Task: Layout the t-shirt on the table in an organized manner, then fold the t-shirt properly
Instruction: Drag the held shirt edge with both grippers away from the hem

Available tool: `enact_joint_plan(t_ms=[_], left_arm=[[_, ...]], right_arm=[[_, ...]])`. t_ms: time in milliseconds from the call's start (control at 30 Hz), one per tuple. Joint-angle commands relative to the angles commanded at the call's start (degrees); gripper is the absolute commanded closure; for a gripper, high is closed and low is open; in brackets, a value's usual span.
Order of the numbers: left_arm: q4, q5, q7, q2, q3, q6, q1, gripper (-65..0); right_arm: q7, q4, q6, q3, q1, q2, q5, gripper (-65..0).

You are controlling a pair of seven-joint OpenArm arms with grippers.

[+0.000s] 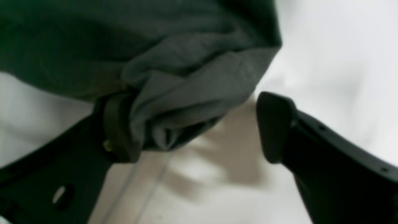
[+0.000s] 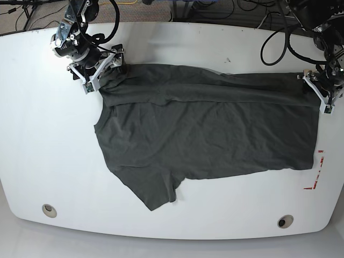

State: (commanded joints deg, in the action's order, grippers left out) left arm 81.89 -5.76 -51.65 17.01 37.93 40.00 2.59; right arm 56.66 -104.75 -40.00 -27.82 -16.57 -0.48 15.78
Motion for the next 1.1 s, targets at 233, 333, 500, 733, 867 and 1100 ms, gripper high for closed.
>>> enact_joint_plan(t_ms=[233,333,500,733,867,1100], left_arm=[[-5.1,0.0,0.18,0.53,0.0,0.0,-1.05,-37.1],[-6.42,0.0,0.18,1.23,-0.09,0.0,-1.05,-31.8],[-6.42,0.0,0.18,1.41,-2.81,0.0,-0.53,-14.3],[-4.92,0.0,0.18,1.41,-4.31,0.0,1.32,-8.5],[-1.32,0.0,0.0,1.23,-4.84,0.0,3.52,-8.5],[6.33,0.09,-0.18,0.97,-4.75,0.0,9.93,-8.6]], right_arm=[[-0.26,2.81,0.0,-0.26,1.49,0.44,-0.09,-31.5],[-0.26,3.34,0.0,-0.18,1.49,1.41,-0.09,-22.5],[-0.09,2.99,0.0,-0.26,1.05,2.81,-0.09,-6.2],[0.18,1.93,0.0,-0.26,-1.23,5.8,-0.09,-0.2],[0.18,-0.09,0.0,-0.18,-3.43,7.47,0.0,-0.2],[0.18,-4.4,0.0,-0.26,-8.97,9.67,0.0,-0.2]])
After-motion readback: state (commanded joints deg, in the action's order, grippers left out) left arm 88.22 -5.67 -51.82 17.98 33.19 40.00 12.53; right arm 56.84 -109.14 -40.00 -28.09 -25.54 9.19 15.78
